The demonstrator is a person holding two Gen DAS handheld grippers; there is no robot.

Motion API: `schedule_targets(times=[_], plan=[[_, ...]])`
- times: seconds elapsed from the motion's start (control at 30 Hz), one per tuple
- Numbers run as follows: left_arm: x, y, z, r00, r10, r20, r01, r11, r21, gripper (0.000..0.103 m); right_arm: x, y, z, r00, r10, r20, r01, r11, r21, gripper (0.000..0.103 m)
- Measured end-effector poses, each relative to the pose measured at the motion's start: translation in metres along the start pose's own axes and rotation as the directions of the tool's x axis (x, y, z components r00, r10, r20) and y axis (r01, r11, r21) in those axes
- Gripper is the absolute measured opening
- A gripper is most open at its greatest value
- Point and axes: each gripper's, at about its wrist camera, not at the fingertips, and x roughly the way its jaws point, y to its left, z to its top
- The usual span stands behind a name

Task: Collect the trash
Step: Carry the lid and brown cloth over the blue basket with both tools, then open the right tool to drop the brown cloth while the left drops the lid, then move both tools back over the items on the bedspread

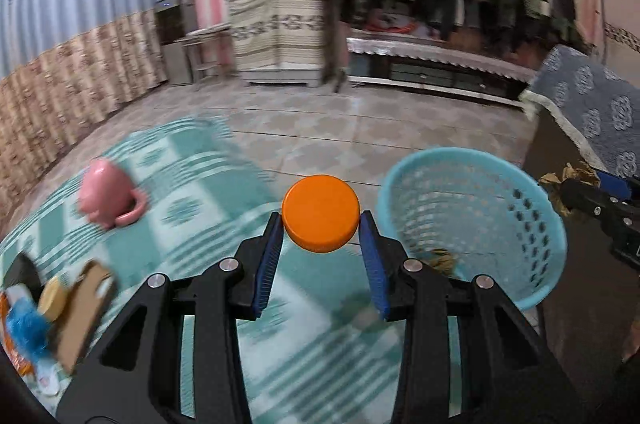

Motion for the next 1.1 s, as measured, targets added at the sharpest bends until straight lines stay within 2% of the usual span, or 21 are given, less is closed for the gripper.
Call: schedule_targets(times=[0.3,0.53,0.57,0.6,0.67,0.7,0.8,1.0,1.1], plan=[[0.049,-0.07,0.018,0.988,-0.143,-0.056,0.148,0.984,0.103,0.038,0.008,-0.056,-0.01,0.997,-0.078,-0.026,0.08,0.993,0.084,0.043],[0.079,-0.101,0.031,0.985,-0.154,-0.08,0.165,0.974,0.157,0.039,0.021,-0.081,-0.016,0.993,-0.106,-0.057,0.112,0.986,0.119,0.043],[0.082,-0.103,0.033,0.984,-0.156,-0.086,0.168,0.973,0.16,0.046,0.022,-0.083,-0.016,0.992,-0.109,-0.059,0.116,0.986,0.121,0.043],[0.085,-0.104,0.034,0.985,-0.15,-0.089,0.163,0.973,0.162,0.059,0.023,-0.085,-0.017,0.992,-0.11,-0.061,0.117,0.985,0.124,0.043],[0.084,-0.102,0.038,0.991,-0.121,-0.059,0.129,0.98,0.15,0.074,0.026,-0.087,-0.016,0.992,-0.11,-0.063,0.118,0.985,0.128,0.043],[0.082,-0.099,0.039,0.992,-0.116,-0.052,0.122,0.982,0.144,0.077,0.027,-0.087,-0.016,0.992,-0.11,-0.063,0.117,0.985,0.128,0.043],[0.081,-0.086,0.045,0.996,-0.084,-0.04,0.088,0.99,0.111,0.082,0.032,-0.084,-0.016,0.992,-0.104,-0.068,0.111,0.987,0.117,0.043],[0.07,-0.057,0.052,0.999,0.036,0.019,-0.037,0.997,0.073,0.092,0.051,-0.062,-0.011,0.994,-0.069,-0.08,0.077,0.992,0.104,0.043],[0.064,-0.047,0.052,0.998,0.059,0.034,-0.061,0.996,0.066,0.094,0.06,-0.047,-0.009,0.994,-0.068,-0.087,0.076,0.993,0.088,0.043]])
